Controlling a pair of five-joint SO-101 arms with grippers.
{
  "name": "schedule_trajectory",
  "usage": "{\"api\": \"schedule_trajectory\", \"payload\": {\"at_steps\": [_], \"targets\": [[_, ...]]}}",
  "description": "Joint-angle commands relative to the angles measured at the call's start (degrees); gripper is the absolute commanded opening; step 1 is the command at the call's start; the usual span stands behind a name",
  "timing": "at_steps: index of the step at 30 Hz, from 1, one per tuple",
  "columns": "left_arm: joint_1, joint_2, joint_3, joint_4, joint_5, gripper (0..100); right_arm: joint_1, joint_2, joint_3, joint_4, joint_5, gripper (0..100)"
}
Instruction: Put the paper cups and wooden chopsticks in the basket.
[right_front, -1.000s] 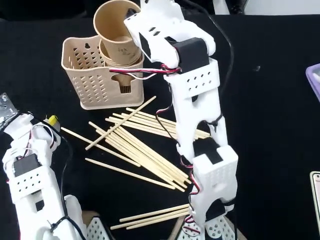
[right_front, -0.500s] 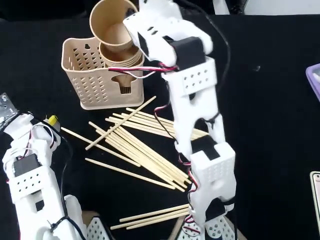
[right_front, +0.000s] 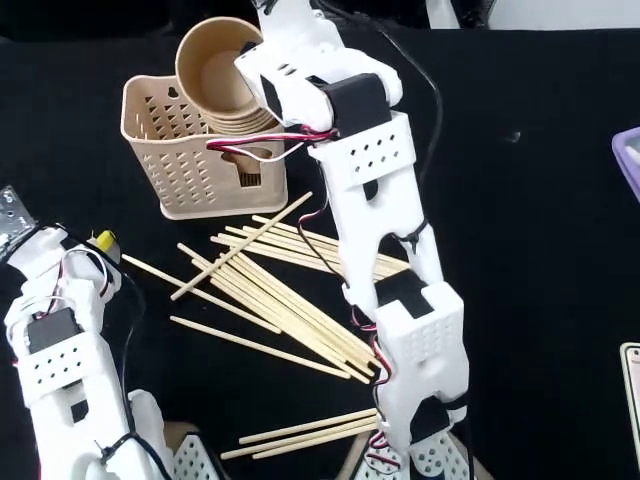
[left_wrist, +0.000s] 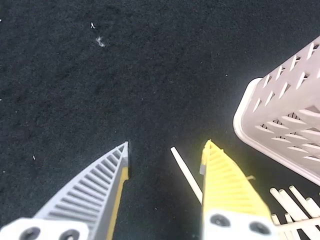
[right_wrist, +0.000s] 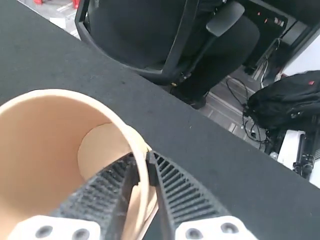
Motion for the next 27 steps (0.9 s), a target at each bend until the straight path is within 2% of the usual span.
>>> {"api": "schedule_trajectory", "payload": {"at_steps": [1,13,22,27], "targets": [[-0.31,-1.14,-1.01,-0.53,0.53,24,-1.32,-0.66,-0.48,0.62,0.09,1.1],[-0.31,-1.14,-1.01,-0.53,0.53,24,-1.49,-0.66,-4.70,5.10,0.00,1.5],[-0.40,-1.14,-1.01,-0.53,0.53,24,-1.32,-0.31,-5.67,4.92,-3.60,1.8],[-0.40,-1.14,-1.01,-0.53,0.53,24,-1.32,-0.31,-5.67,4.84,-3.60,15.2]]}}
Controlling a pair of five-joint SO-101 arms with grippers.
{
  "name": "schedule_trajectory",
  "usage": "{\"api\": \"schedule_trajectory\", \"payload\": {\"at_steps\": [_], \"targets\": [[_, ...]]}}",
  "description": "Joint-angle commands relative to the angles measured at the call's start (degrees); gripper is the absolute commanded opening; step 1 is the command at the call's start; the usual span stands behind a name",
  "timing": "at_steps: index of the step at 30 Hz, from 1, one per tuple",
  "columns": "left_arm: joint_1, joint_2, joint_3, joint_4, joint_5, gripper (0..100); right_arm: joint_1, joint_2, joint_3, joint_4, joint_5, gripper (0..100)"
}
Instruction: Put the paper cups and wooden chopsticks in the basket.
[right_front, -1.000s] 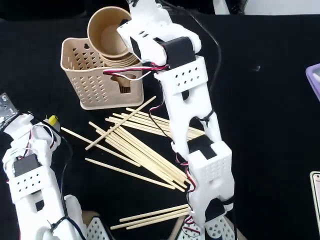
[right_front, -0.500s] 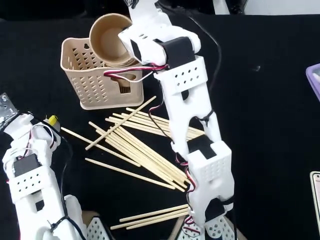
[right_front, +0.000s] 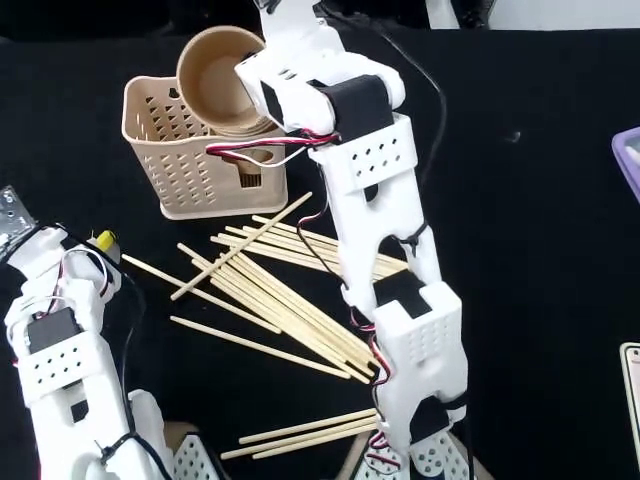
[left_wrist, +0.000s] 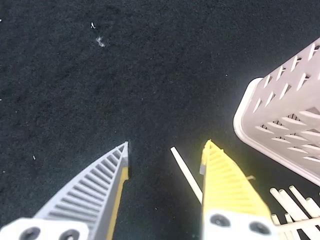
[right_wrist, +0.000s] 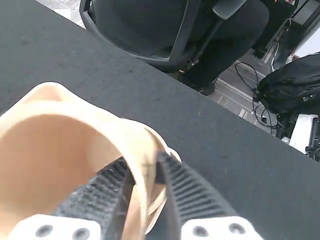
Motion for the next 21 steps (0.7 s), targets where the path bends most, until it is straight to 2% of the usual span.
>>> {"api": "schedule_trajectory", "payload": {"at_steps": [1,4,21], "targets": [[-0.40,-1.14,-1.01,-0.53,0.53,24,-1.05,-0.31,-2.59,-0.53,-0.44,17.7],[-0.40,-1.14,-1.01,-0.53,0.53,24,-1.05,-0.31,-2.59,-2.02,-0.44,21.1],[-0.40,-1.14,-1.01,-0.53,0.53,24,0.62,3.12,-3.12,-8.62,-0.44,21.2]]}}
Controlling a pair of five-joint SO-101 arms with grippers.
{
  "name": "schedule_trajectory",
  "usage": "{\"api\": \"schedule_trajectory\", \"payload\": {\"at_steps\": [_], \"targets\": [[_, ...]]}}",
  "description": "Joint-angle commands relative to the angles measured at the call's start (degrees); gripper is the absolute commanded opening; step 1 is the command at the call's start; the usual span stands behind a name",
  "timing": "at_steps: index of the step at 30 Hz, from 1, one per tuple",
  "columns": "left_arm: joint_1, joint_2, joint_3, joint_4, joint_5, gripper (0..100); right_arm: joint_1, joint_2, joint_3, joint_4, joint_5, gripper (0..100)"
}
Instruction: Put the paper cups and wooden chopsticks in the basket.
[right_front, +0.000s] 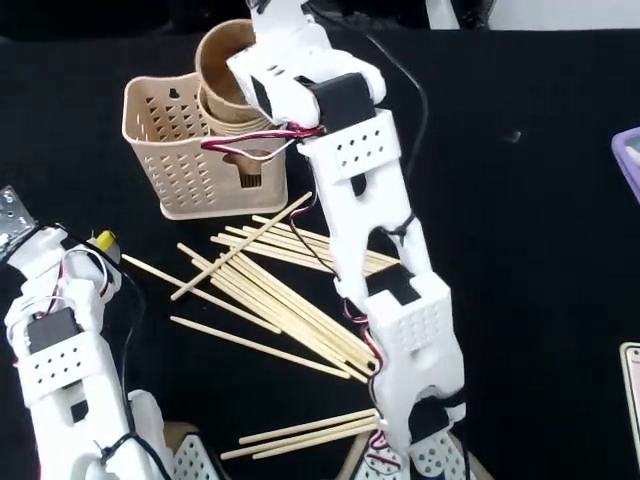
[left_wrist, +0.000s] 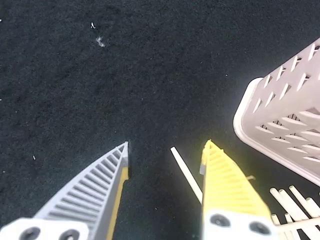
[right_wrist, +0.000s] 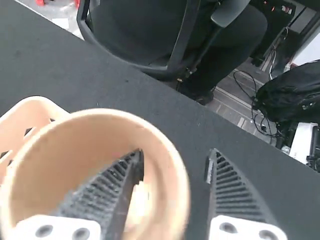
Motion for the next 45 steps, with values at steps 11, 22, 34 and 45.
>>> {"api": "schedule_trajectory", "payload": {"at_steps": [11,22,34,45], "targets": [[-0.40,-1.14,-1.01,-0.53,0.53,24,0.79,-9.36,-3.12,9.41,0.09,21.5],[-0.22,-1.14,-1.01,-0.62,0.53,24,0.70,-23.08,1.54,24.97,0.00,21.2],[-0.22,-1.14,-0.40,-0.97,0.53,24,-2.37,-55.43,57.45,24.44,10.73,21.2],[-0.22,-1.14,-0.48,-0.97,0.53,24,-20.75,-87.08,117.41,13.19,26.99,21.5]]}}
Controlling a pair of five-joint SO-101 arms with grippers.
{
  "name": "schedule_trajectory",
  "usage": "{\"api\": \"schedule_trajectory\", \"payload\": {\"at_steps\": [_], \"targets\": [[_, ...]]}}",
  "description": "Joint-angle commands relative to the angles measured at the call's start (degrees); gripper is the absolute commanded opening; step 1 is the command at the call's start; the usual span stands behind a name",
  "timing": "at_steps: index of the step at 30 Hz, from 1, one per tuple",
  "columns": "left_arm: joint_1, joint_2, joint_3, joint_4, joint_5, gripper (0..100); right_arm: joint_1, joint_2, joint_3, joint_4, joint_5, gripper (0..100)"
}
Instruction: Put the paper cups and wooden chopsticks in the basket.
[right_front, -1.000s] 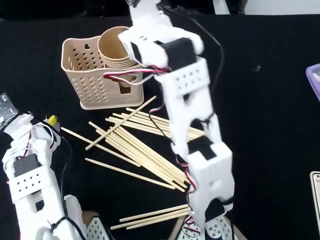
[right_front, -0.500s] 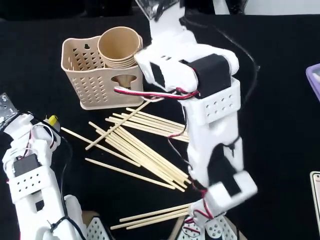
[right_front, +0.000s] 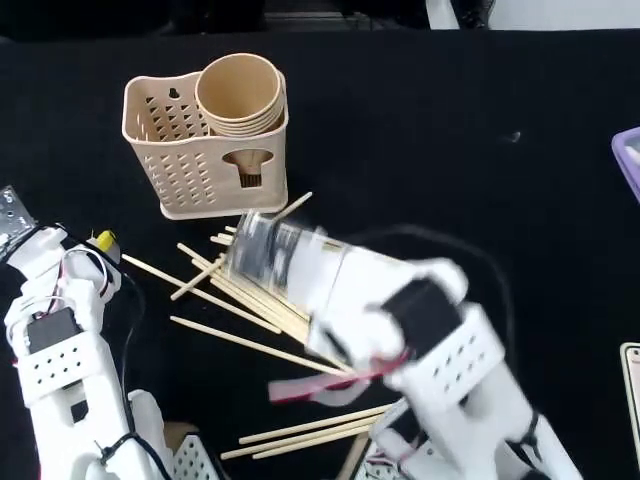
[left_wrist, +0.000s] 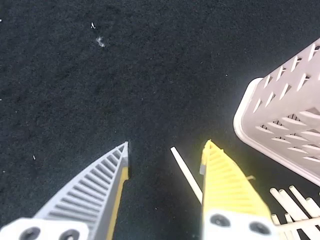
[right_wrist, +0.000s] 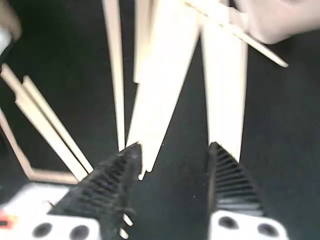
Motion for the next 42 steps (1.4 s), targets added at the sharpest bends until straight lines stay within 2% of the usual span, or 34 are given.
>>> {"api": "schedule_trajectory", "payload": {"at_steps": [1,4,9,11,13,17,21,24,29,36,39,42], "targets": [[-0.22,-1.14,-0.48,-0.97,0.53,24,-6.15,-5.05,17.80,-6.68,3.43,21.5],[-0.22,-1.14,-0.66,-0.97,0.53,24,-8.88,-5.23,26.42,-11.78,6.95,21.6],[-0.22,-0.97,-0.66,-0.35,0.53,24,-13.19,-5.23,29.85,-13.54,11.96,21.6],[0.40,-1.05,-2.15,2.73,-1.05,24,-10.90,-5.41,29.76,-13.27,12.84,21.4],[2.42,-0.70,-6.11,7.74,-2.73,24,-2.81,-5.58,28.79,-13.36,13.01,21.2],[10.15,-0.44,-12.97,17.41,-7.03,24,21.54,-5.49,19.30,-13.63,12.92,21.2],[22.64,-0.44,-16.48,26.02,-16.70,24,44.84,-5.23,7.16,-11.16,13.10,21.2],[33.71,-0.44,-17.80,32.00,-23.56,24,56.53,-5.23,2.77,-8.09,13.19,21.4],[54.64,-0.44,-18.51,38.68,-31.03,24,65.49,-5.23,3.91,-4.84,12.66,21.2],[79.43,-0.35,-14.64,38.42,-31.38,24,76.48,-5.23,5.05,-4.92,12.66,21.2],[87.52,-0.35,-11.65,35.69,-30.68,24,82.99,-5.23,2.59,-4.92,12.92,21.2],[91.91,0.09,-7.87,30.42,-27.25,28,88.18,-5.14,0.84,-5.80,13.19,21.2]]}}
